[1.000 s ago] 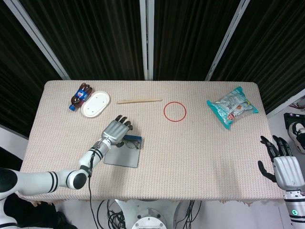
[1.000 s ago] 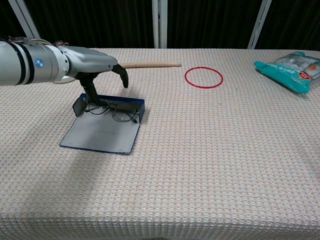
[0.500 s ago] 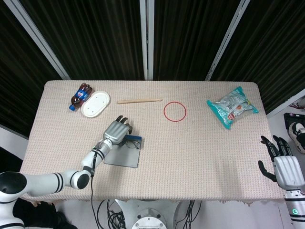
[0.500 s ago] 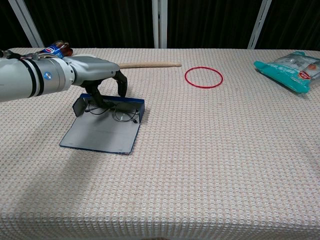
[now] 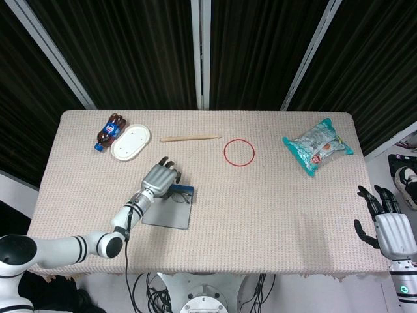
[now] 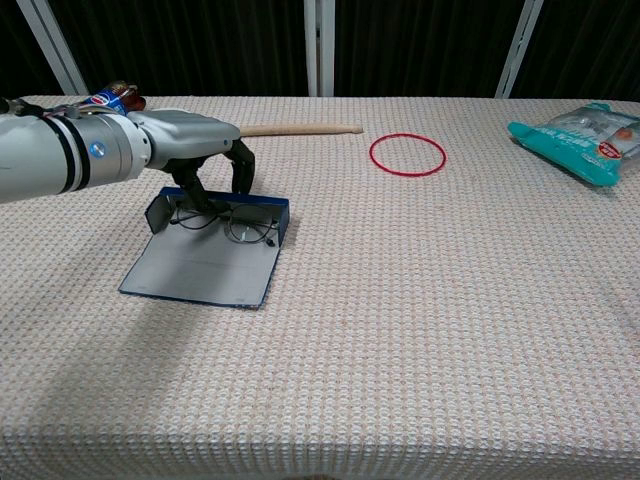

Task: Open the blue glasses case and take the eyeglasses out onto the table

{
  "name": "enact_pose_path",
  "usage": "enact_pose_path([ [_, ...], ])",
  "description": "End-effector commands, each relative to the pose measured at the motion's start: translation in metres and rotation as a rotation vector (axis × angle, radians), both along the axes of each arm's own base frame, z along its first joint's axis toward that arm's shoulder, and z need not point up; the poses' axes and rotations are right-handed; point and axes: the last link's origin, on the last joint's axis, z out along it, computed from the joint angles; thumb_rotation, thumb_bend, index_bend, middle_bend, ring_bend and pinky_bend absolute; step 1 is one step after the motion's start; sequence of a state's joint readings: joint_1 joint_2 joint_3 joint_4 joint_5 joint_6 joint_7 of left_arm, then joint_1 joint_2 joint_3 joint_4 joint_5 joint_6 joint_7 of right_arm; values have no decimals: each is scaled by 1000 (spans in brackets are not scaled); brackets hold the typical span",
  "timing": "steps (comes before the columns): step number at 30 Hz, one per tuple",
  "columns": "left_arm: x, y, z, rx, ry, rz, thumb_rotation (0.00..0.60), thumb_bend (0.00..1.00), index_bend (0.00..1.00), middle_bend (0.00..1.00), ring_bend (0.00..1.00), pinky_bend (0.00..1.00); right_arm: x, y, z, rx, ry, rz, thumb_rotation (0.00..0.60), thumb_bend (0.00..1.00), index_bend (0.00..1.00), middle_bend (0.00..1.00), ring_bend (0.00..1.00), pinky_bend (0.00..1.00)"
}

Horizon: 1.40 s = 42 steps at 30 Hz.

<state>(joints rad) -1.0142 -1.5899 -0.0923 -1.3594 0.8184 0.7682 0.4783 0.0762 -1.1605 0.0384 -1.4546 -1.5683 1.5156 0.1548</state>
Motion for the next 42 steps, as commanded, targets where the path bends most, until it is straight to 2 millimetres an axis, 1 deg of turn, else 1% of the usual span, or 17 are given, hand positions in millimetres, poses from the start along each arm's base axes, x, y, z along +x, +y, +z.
enact_pose_path([
  [1, 0, 0, 0, -2, 2, 2, 600, 377, 433, 363, 112, 0, 0, 0, 0, 0, 1, 0, 600, 361, 20, 217, 0, 73],
  [5, -1, 1, 0, -4, 2, 5, 600, 398, 452, 383, 129, 0, 0, 0, 0, 2, 2, -2, 600, 362, 20, 217, 0, 73],
  [10, -2, 1, 0, -11, 4, 10, 600, 465, 464, 387, 131, 0, 0, -1, -1, 6, 3, -4, 600, 361, 20, 217, 0, 73],
  [15, -2, 1, 1, -12, 2, 11, 600, 511, 465, 387, 131, 0, 1, -2, -1, 6, 5, -4, 600, 362, 20, 218, 0, 73],
  [21, 0, 3, 3, 18, -32, 1, 600, 516, 493, 412, 153, 0, 2, -1, 0, 3, 7, -4, 600, 361, 20, 219, 0, 73],
  [27, 1, 6, 3, 113, -145, -38, 600, 516, 517, 448, 184, 0, 1, 0, 1, 0, 7, -8, 600, 361, 20, 219, 0, 73],
  [35, -8, 7, -10, 258, -316, -175, 600, 515, 518, 474, 206, 0, 1, -1, 1, 1, 9, -14, 600, 361, 20, 220, 0, 73],
  [39, -11, 9, -16, 300, -335, -232, 600, 514, 517, 474, 206, 0, 2, -1, 1, 1, 12, -14, 600, 361, 20, 221, 0, 73],
  [42, -12, 13, -18, 318, -308, -288, 600, 513, 517, 474, 206, 0, 2, -1, 1, 0, 13, -17, 600, 362, 20, 221, 0, 73],
])
